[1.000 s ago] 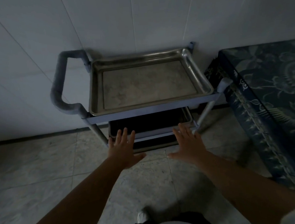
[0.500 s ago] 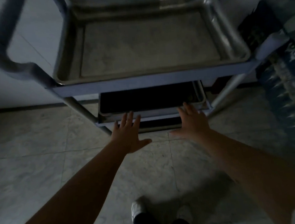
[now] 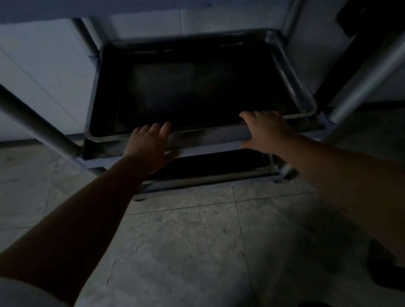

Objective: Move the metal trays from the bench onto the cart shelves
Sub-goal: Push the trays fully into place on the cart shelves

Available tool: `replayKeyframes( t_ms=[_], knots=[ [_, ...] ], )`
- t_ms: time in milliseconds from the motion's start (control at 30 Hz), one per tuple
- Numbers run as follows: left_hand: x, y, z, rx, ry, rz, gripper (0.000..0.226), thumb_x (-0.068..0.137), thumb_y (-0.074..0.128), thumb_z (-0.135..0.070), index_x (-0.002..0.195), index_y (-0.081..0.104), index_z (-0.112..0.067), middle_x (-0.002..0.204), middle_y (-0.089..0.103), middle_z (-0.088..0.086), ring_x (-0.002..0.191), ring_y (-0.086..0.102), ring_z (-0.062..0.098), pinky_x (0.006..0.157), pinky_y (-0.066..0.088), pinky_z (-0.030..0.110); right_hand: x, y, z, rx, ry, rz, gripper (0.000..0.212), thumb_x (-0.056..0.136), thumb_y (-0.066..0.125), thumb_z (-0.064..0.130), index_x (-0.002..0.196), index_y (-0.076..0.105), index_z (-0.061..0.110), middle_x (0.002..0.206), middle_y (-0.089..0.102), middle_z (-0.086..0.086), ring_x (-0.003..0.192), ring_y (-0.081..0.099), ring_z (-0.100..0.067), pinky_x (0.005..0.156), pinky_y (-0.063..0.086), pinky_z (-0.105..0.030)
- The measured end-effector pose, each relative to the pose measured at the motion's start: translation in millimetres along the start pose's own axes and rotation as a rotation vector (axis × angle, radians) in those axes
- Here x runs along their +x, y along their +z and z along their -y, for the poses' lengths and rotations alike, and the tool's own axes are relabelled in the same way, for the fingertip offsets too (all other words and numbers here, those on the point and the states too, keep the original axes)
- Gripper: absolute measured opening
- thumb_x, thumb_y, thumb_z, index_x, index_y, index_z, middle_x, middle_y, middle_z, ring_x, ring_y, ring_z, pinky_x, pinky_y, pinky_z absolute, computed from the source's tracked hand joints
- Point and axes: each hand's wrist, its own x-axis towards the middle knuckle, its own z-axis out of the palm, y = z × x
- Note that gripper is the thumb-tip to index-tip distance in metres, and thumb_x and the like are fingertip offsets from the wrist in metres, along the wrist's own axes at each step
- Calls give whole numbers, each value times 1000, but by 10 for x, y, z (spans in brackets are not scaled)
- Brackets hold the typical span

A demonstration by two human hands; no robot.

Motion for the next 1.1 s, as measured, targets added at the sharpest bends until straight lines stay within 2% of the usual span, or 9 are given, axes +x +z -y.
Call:
replayKeyframes(
  t_ms=[100, 333, 500, 667, 867, 933, 967, 1033, 1100],
  knots=[
    [54, 52, 30, -41, -12, -80, 68, 73, 73, -61, 118, 56, -12, 112, 65, 15, 106, 61, 38, 88, 44, 44, 9, 91, -18, -32, -26, -106, 71, 68, 64, 67, 120, 44, 23, 117, 59, -4, 99, 58, -27, 77, 40, -39],
    [-129, 219, -100, 4, -81, -293, 50, 74, 74, -57, 93, 57, -14, 90, 69, 12, 85, 66, 38, 72, 45, 40, -140, 253, 125, -67, 26, -328, 45, 77, 62, 58, 100, 52, 21, 100, 64, -2, 85, 61, -25, 66, 36, -34],
    [-229, 212, -213, 4, -159, -336, 47, 72, 76, -57, 87, 59, -16, 86, 71, 10, 82, 68, 36, 65, 33, 36, -239, 303, 296, -88, 113, -396, 30, 82, 65, 46, 89, 50, 20, 93, 65, -3, 84, 61, -26, 72, 37, -37],
    [-213, 219, -194, 1, -159, -343, 46, 70, 77, -58, 86, 59, -19, 88, 73, 8, 82, 70, 34, 64, 30, 35, -243, 334, 309, -95, 133, -440, 29, 79, 68, 44, 85, 49, 22, 90, 65, -2, 84, 61, -26, 70, 35, -37],
    [-237, 251, -239, 26, -201, -345, 44, 79, 68, -59, 97, 60, -20, 98, 71, 8, 93, 66, 34, 72, 38, 38, -296, 404, 326, -103, 110, -532, 30, 78, 69, 40, 87, 47, 22, 88, 64, -1, 85, 61, -26, 76, 37, -38],
    [-252, 251, -255, 32, -206, -334, 45, 82, 66, -57, 106, 58, -21, 105, 69, 8, 99, 64, 34, 78, 42, 40, -317, 465, 310, -86, 83, -567, 37, 77, 70, 39, 101, 49, 21, 103, 62, -4, 101, 59, -28, 83, 37, -40],
    [-263, 269, -252, 36, -203, -348, 48, 81, 67, -56, 111, 56, -20, 110, 67, 10, 102, 62, 35, 83, 44, 43, -331, 513, 299, -76, 66, -579, 50, 75, 70, 40, 115, 47, 19, 119, 58, -6, 117, 52, -30, 90, 35, -43],
    [-313, 365, -244, 24, -170, -432, 67, 78, 71, -55, 127, 51, -15, 125, 61, 16, 115, 56, 39, 95, 44, 51, -385, 653, 289, -67, 55, -583, 85, 73, 69, 48, 140, 29, 16, 152, 30, -10, 143, 20, -30, 106, 21, -48],
    [-420, 566, -252, 10, -97, -536, 91, 74, 70, -57, 144, 39, -8, 147, 45, 22, 137, 39, 42, 110, 30, 58, -462, 870, 321, -70, 69, -610, 106, 71, 68, 56, 150, 9, 17, 161, 1, -5, 147, -5, -24, 112, -1, -45]
  ],
)
